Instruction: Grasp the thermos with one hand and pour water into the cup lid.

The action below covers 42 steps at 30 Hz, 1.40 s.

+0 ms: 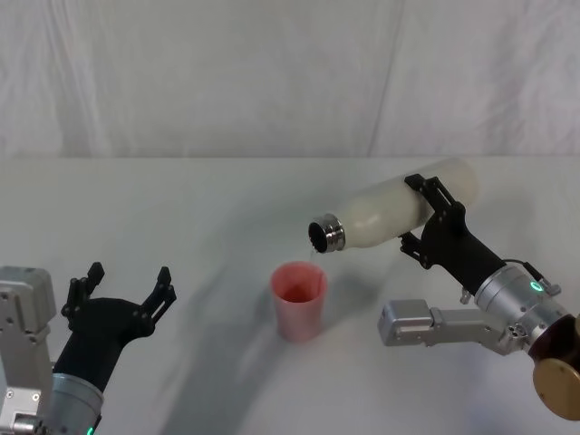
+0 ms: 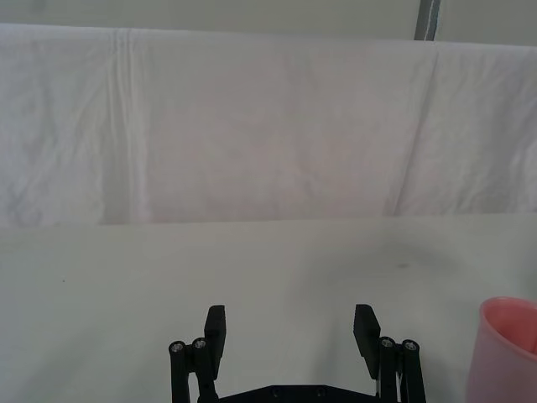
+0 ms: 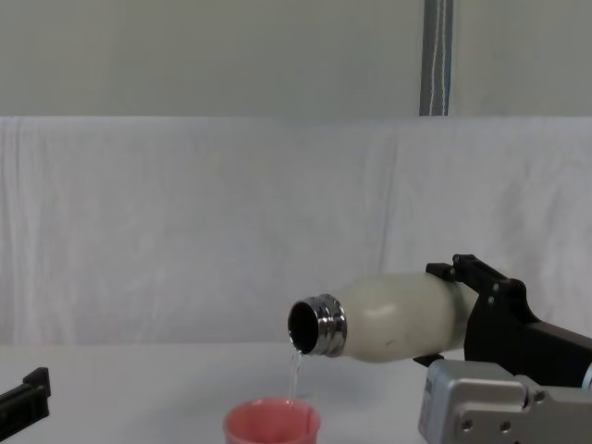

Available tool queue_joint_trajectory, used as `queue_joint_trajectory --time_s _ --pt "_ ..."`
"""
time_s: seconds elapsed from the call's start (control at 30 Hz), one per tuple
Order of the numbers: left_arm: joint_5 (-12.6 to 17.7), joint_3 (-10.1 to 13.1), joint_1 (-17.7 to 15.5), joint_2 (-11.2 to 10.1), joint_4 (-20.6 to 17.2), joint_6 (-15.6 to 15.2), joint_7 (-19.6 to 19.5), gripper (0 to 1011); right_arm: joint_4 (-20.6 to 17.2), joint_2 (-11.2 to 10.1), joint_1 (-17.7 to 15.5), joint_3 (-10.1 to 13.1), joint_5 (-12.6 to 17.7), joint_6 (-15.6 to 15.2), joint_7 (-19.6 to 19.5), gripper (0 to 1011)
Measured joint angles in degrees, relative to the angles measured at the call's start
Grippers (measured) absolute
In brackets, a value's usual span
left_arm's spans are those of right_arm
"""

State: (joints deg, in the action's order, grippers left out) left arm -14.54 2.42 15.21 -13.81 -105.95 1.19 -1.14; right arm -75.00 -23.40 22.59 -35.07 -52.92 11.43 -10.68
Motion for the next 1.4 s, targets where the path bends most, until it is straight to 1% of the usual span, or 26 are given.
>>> queue_joint_trajectory --time_s 0.57,0.8,0.97,1.13,1.2,1.33,1.37,1.4 --pt "0.0 0.0 0.0 0.0 0.0 0.0 0.0 1001 0.0 -0.2 -0.5 -0.1 0.0 0.0 0.0 953" --pt "0.0 0.0 0.0 0.0 0.0 0.0 0.0 1001 -0.4 -0.2 -0.9 0.1 0.9 0.0 0.8 953" --pt "0.0 0.0 0.0 0.0 0.0 0.0 0.0 1001 -1.8 -0.2 -1.5 0.5 2.1 0.0 2.3 953" --pt "0.0 0.0 0.0 0.0 0.0 0.0 0.0 1001 -4.2 -0.3 -2.5 1.1 3.8 -0.5 4.6 953" --pt "0.0 0.0 0.0 0.0 0.0 0.0 0.0 1001 -5.9 -0.3 -3.3 1.7 5.3 -1.0 6.4 953" --pt "0.0 0.0 0.0 0.0 0.0 0.0 0.0 1001 -7.5 -0.2 -4.0 2.3 7.0 -1.4 8.2 953" --pt "0.0 0.0 0.0 0.0 0.0 0.0 0.0 1001 -8.4 -0.1 -4.5 2.7 7.9 -1.6 9.2 953" --pt "0.0 0.0 0.0 0.0 0.0 0.0 0.0 1001 -8.4 -0.1 -4.5 2.7 7.9 -1.6 9.2 953"
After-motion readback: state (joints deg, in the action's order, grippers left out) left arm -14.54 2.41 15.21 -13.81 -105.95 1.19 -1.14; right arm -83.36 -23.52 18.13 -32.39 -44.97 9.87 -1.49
